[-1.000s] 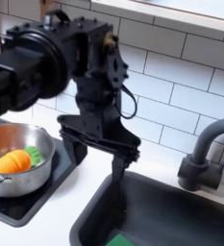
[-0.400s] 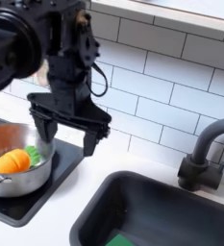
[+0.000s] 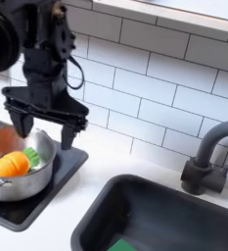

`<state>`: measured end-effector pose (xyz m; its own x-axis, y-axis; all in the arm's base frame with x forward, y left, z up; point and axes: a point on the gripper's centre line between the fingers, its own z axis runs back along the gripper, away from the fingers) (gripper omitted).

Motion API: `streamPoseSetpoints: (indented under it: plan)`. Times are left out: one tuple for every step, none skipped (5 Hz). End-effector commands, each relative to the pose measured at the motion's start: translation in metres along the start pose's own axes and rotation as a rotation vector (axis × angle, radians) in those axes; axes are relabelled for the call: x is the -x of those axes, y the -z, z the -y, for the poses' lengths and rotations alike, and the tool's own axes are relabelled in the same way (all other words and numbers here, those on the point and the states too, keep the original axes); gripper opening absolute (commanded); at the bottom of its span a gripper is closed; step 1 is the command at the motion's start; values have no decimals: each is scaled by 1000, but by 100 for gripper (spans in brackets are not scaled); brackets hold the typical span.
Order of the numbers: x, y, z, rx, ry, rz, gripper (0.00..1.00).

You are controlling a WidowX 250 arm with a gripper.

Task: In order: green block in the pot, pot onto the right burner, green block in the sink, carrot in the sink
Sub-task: 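Take the carrot out of the pot and put it in the sink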

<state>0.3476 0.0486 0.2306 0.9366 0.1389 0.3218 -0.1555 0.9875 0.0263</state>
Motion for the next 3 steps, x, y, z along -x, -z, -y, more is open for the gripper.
streamPoseSetpoints:
  plan:
    - [3, 8, -29, -32, -71, -26, 100]
    - [2, 8, -40, -44, -71, -18, 100]
    - [3, 13, -54, -61, -83, -31, 100]
